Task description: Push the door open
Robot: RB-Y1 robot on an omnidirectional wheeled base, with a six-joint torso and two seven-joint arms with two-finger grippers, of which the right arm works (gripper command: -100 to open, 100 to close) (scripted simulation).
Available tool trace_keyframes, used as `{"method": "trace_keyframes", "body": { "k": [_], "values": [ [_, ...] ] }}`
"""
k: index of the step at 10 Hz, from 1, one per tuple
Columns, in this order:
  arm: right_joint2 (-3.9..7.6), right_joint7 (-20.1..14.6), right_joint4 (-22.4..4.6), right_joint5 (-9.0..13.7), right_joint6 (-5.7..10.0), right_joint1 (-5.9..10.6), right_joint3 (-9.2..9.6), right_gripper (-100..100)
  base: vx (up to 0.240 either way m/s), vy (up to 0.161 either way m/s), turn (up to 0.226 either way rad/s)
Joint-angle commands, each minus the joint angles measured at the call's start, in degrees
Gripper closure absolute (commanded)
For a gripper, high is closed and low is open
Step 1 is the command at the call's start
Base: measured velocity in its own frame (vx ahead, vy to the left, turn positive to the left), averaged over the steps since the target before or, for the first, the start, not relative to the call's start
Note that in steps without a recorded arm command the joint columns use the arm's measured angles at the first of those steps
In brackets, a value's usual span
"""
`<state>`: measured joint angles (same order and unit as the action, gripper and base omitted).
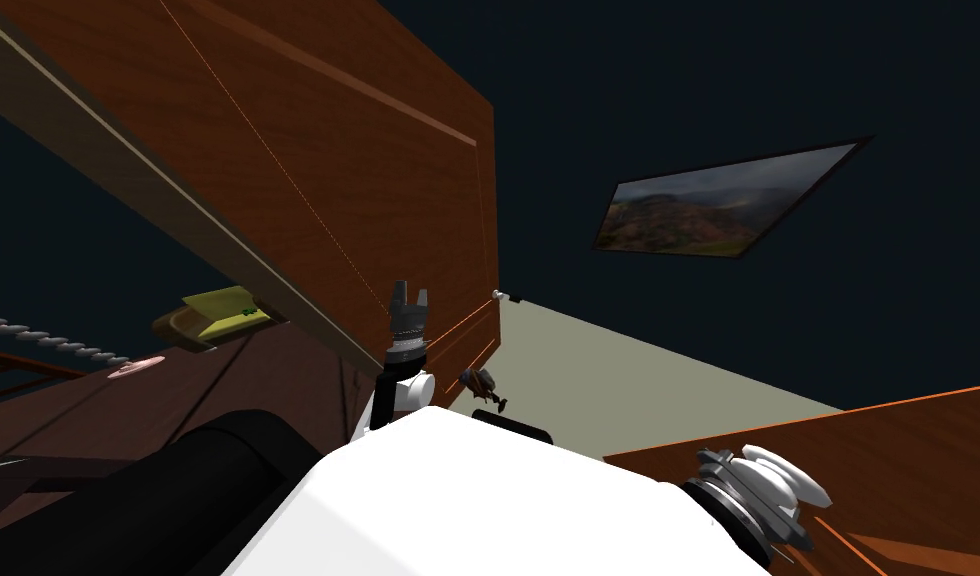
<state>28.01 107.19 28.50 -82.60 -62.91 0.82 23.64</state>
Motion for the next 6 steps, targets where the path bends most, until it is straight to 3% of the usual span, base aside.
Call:
{"method": "trace_keyframes", "body": {
  "k": [1,3,6],
  "values": [
    [0.7,0.72,0.23,0.46,-0.73,-0.7,-0.64,100,0.024,-0.034,-0.071],
    [0.7,0.72,0.23,0.46,-0.73,-0.7,-0.64,100,-0.042,-0.045,0.004],
    [0.7,0.72,1.02,0.46,-0.73,-0.7,-0.64,100,-0.005,0.009,-0.012]
  ]
}}
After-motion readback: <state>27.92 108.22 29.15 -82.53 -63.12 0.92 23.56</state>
